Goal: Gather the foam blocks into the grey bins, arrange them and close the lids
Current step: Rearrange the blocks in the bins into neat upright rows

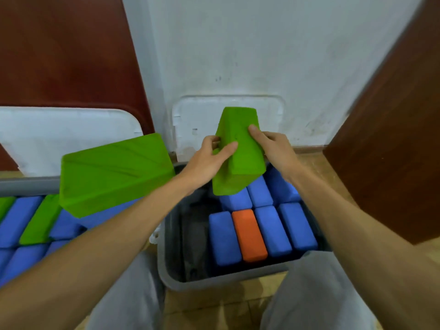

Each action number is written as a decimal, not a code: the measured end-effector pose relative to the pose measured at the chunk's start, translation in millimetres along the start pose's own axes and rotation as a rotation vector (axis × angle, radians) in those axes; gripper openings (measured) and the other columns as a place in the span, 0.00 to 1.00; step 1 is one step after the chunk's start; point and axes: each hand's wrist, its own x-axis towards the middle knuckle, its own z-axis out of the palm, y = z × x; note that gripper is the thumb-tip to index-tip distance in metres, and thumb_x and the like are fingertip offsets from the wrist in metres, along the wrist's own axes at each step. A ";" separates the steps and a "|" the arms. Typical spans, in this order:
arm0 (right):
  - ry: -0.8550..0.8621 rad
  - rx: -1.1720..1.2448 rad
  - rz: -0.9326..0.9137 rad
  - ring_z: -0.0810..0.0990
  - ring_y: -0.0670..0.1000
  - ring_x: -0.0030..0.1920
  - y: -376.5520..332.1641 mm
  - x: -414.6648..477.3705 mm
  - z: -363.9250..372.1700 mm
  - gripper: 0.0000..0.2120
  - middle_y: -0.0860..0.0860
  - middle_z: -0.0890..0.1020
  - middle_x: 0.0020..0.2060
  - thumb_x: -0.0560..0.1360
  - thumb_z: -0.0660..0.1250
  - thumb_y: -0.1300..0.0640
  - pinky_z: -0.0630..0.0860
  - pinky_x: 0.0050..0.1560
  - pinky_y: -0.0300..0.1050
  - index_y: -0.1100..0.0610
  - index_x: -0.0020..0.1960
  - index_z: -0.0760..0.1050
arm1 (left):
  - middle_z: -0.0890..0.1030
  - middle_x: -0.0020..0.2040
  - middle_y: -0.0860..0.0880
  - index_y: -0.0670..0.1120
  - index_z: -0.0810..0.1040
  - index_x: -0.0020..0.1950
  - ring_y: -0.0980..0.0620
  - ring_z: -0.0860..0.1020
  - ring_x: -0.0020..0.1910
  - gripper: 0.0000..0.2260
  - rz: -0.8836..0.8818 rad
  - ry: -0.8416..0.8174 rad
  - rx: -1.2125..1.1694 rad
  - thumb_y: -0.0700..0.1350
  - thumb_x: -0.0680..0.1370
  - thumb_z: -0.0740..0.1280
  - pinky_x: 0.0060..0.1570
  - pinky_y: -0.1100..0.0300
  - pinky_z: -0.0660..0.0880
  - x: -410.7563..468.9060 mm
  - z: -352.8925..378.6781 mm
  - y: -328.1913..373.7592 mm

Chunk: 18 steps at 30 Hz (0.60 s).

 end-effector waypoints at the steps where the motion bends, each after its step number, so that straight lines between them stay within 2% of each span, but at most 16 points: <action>1: -0.053 0.023 0.011 0.83 0.44 0.39 5.4 1.6 2.9 0.20 0.49 0.85 0.38 0.74 0.66 0.39 0.78 0.39 0.44 0.55 0.43 0.83 | 0.75 0.66 0.51 0.46 0.67 0.68 0.57 0.78 0.56 0.29 -0.015 0.020 -0.032 0.61 0.74 0.67 0.55 0.59 0.77 -0.8 1.4 -8.4; 3: -0.151 0.048 0.036 0.82 0.40 0.34 13.2 3.7 8.7 0.12 0.47 0.84 0.38 0.78 0.64 0.48 0.77 0.35 0.37 0.55 0.49 0.81 | 0.75 0.64 0.52 0.44 0.67 0.69 0.61 0.77 0.51 0.22 -0.028 0.061 -0.046 0.53 0.79 0.64 0.46 0.71 0.76 -2.7 3.2 -24.1; 4: -0.182 0.038 0.037 0.82 0.41 0.35 17.2 5.2 11.4 0.12 0.48 0.84 0.40 0.79 0.63 0.50 0.78 0.36 0.37 0.56 0.51 0.80 | 0.75 0.64 0.52 0.45 0.67 0.70 0.61 0.77 0.52 0.22 -0.028 0.075 -0.032 0.53 0.79 0.63 0.45 0.73 0.74 -3.3 3.9 -30.7; 5: -0.199 0.035 0.038 0.82 0.43 0.38 22.9 5.8 15.4 0.12 0.49 0.84 0.42 0.79 0.63 0.50 0.80 0.40 0.39 0.57 0.53 0.80 | 0.75 0.65 0.52 0.45 0.67 0.70 0.59 0.77 0.55 0.22 -0.039 0.084 -0.021 0.54 0.79 0.63 0.48 0.72 0.74 -4.6 4.3 -38.3; 7: -0.223 0.036 0.047 0.82 0.48 0.43 33.7 8.1 21.8 0.12 0.53 0.84 0.46 0.80 0.63 0.51 0.81 0.46 0.44 0.58 0.55 0.80 | 0.76 0.66 0.52 0.47 0.68 0.70 0.57 0.77 0.59 0.23 -0.053 0.103 -0.007 0.56 0.79 0.63 0.56 0.63 0.74 -3.3 4.5 -52.5; 9: -0.275 0.060 0.081 0.82 0.44 0.40 46.0 10.2 28.3 0.11 0.51 0.84 0.45 0.80 0.62 0.54 0.80 0.42 0.39 0.58 0.56 0.78 | 0.76 0.66 0.51 0.48 0.68 0.70 0.56 0.76 0.60 0.22 -0.090 0.103 -0.023 0.56 0.79 0.63 0.62 0.57 0.73 -1.6 4.6 -68.0; 11: -0.336 0.067 0.097 0.80 0.37 0.34 56.6 11.9 33.5 0.09 0.45 0.82 0.39 0.80 0.61 0.57 0.76 0.35 0.32 0.58 0.57 0.76 | 0.74 0.68 0.50 0.46 0.67 0.71 0.57 0.75 0.61 0.22 -0.098 0.101 -0.059 0.52 0.79 0.63 0.63 0.59 0.72 -3.5 6.0 -81.7; 13: -0.356 0.093 0.112 0.79 0.36 0.32 63.5 14.4 35.6 0.09 0.42 0.82 0.35 0.80 0.62 0.59 0.75 0.33 0.31 0.57 0.58 0.76 | 0.72 0.68 0.49 0.44 0.65 0.71 0.58 0.73 0.62 0.22 -0.089 0.105 -0.069 0.49 0.80 0.63 0.62 0.61 0.70 -6.3 8.0 -92.1; 16: -0.380 0.073 0.114 0.81 0.41 0.38 67.8 17.0 35.6 0.12 0.47 0.83 0.44 0.79 0.64 0.56 0.76 0.38 0.35 0.58 0.61 0.77 | 0.74 0.66 0.49 0.44 0.65 0.70 0.56 0.73 0.63 0.20 -0.074 0.136 -0.060 0.48 0.80 0.63 0.63 0.60 0.70 -7.6 9.8 -100.5; 18: -0.391 0.032 0.131 0.82 0.46 0.45 69.6 17.2 38.5 0.15 0.51 0.83 0.50 0.79 0.64 0.53 0.77 0.41 0.38 0.59 0.62 0.77 | 0.75 0.64 0.50 0.46 0.66 0.69 0.55 0.75 0.62 0.19 -0.094 0.155 -0.042 0.51 0.80 0.62 0.63 0.56 0.72 -9.0 9.5 -105.3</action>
